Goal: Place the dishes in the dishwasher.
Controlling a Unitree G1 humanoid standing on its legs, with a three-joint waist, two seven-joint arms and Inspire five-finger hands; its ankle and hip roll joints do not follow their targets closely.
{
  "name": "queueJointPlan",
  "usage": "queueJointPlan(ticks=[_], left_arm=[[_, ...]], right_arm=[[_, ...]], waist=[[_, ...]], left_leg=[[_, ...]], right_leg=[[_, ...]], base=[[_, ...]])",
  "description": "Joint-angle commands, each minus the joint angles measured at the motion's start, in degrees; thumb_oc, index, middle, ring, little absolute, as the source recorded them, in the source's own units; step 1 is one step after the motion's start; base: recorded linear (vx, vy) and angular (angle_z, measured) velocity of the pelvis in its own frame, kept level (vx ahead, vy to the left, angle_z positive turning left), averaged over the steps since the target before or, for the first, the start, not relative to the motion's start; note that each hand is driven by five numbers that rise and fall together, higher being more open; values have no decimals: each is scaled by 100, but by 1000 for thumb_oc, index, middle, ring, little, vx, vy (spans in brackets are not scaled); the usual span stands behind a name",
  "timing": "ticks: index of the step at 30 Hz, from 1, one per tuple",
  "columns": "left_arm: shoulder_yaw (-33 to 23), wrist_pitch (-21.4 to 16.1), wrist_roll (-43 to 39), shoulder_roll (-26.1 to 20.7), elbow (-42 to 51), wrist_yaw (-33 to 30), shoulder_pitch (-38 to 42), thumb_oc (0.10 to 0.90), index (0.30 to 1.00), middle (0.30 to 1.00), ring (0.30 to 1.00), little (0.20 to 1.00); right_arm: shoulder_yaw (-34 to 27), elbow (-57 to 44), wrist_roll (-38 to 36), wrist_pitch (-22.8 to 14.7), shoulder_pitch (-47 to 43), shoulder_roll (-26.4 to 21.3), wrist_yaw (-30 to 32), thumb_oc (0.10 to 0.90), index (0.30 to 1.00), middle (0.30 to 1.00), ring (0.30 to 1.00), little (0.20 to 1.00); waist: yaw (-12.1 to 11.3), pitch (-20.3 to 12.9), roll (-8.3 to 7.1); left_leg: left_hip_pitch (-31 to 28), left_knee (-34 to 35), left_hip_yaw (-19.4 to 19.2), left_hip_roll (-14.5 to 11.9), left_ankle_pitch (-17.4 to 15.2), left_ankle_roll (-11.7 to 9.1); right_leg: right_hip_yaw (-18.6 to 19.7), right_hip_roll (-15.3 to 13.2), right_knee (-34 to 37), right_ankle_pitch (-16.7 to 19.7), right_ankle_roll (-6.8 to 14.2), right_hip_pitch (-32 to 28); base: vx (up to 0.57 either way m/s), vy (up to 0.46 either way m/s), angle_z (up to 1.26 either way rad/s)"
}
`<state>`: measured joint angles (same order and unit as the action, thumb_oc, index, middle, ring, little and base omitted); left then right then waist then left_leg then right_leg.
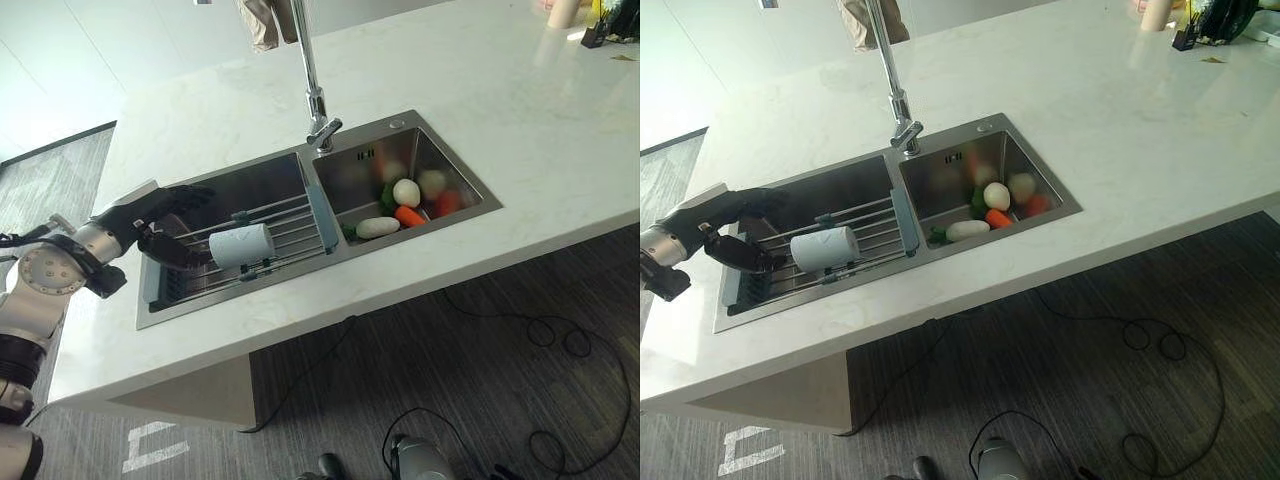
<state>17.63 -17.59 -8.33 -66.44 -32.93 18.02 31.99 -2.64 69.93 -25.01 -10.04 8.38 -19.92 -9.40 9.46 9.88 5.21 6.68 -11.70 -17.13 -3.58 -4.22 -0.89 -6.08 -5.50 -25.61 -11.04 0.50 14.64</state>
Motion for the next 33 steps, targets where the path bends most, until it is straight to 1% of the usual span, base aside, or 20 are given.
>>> queueJointPlan(ticks=[1,4,5,7,13,15,21,24,25,27,29,30,33], left_arm=[[-753,-334,-65,-504,112,-448,633,800,900,900,900,900],[-706,-264,-266,-494,184,-242,677,800,900,900,900,900],[-684,-213,-382,-470,235,-51,685,800,900,900,900,900],[-662,-116,-358,-435,323,134,675,800,900,900,900,900],[-482,-24,-142,-428,370,284,725,800,900,900,900,900],[-412,23,-175,-461,360,361,749,800,900,900,900,900],[-365,49,-231,-486,291,479,721,800,900,900,900,900],[-310,79,-190,-488,279,462,761,800,900,900,900,900],[-282,44,-65,-485,255,349,766,800,900,900,900,900],[-252,30,-17,-501,199,333,782,800,900,900,900,900],[-228,9,238,-499,142,182,771,800,900,900,900,900],[-258,-55,313,-501,65,77,715,800,900,900,900,900],[-274,-94,437,-517,32,-45,687,800,900,900,900,900]], right_arm=[[42,-157,-222,-114,252,-184,46,800,900,900,900,900],[20,-190,-235,-86,261,-199,55,800,900,900,900,900],[1,-207,-229,-95,275,-203,45,800,900,900,900,900],[-14,-243,-205,-106,286,-208,47,800,900,900,900,900],[-43,-289,-222,-117,314,-230,59,800,900,900,900,900],[-40,-338,-231,-83,319,-240,82,800,900,900,900,900],[-72,-346,-214,-132,366,-261,93,800,900,900,900,900],[-73,-378,-208,-130,368,-280,97,800,900,900,900,900],[-73,-423,-211,-107,373,-292,114,800,900,900,900,900],[-67,-447,-228,-87,374,-309,119,800,900,900,900,900],[-46,-480,-250,-66,369,-313,142,800,900,900,900,900],[-47,-494,-232,-58,375,-321,149,800,900,900,900,900],[-56,-492,-214,-75,391,-327,136,800,900,900,900,900]], waist=[[154,-275,47],[182,-236,68],[198,-211,78],[217,-191,90],[258,-176,121],[271,-158,129],[296,-130,166],[308,-117,176],[315,-105,176],[320,-98,176],[319,-83,166],[324,-72,158],[326,-66,151]], left_leg=[[38,-549,263,-351,-941,-265],[52,-549,268,-334,-934,-259],[61,-549,265,-331,-926,-263],[66,-549,261,-327,-922,-266],[64,-549,234,-322,-908,-277],[61,-549,218,-326,-896,-281],[60,-549,184,-331,-878,-288],[63,-549,181,-341,-864,-297],[69,-549,173,-345,-859,-300],[74,-549,172,-347,-856,-302],[80,-549,178,-350,-845,-305],[76,-549,170,-360,-838,-306],[78,-549,168,-362,-836,-306]], right_leg=[[379,-651,842,410,1232,-267],[427,-641,842,423,1231,-237],[446,-642,842,430,1231,-220],[463,-642,842,433,1233,-208],[478,-656,842,440,1245,-191],[482,-661,842,448,1246,-184],[483,-665,842,455,1249,-168],[483,-665,842,459,1247,-161],[480,-665,842,460,1244,-152],[476,-662,842,458,1239,-145],[466,-659,842,462,1233,-138],[463,-658,842,464,1229,-142],[457,-659,842,467,1230,-140]], base=[[0,0,0],[0,0,0],[-2,4,-4],[0,8,-7],[7,1,-4],[5,-4,-2],[7,6,-2],[0,0,0],[0,0,0],[0,0,0],[27,9,0],[45,16,0],[12,6,0]])
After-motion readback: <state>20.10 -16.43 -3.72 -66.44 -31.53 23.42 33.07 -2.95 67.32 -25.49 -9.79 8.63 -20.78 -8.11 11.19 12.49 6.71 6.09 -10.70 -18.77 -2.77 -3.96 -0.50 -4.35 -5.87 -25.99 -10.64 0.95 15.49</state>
